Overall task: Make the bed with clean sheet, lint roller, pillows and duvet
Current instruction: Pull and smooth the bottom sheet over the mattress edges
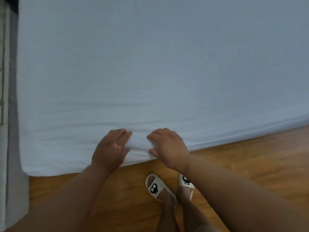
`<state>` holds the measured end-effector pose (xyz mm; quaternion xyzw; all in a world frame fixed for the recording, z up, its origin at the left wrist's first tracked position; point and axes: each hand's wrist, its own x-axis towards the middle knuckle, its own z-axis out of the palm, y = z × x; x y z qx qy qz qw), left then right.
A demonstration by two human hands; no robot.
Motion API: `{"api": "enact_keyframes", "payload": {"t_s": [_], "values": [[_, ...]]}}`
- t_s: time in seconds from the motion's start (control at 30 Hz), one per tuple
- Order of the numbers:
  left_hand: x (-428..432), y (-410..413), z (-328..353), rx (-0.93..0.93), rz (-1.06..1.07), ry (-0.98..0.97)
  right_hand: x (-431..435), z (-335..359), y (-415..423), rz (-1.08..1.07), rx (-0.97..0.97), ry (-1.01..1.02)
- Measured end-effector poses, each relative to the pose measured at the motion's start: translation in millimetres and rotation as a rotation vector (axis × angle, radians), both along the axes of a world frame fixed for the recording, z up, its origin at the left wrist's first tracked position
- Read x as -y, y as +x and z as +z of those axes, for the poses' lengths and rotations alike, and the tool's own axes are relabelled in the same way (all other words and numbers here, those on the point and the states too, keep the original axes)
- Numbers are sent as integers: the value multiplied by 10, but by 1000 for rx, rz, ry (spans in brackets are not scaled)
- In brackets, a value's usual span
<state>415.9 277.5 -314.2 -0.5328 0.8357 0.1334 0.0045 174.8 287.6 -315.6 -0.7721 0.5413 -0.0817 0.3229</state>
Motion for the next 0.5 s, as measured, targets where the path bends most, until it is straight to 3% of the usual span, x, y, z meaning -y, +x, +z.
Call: {"api": "enact_keyframes", "payload": {"t_s": [0.27, 0.5], "values": [[133, -68, -15, 88, 260, 102, 136, -117, 353, 32, -136, -54], [213, -52, 141, 185, 203, 245, 135, -29, 276, 56, -71, 47]]}}
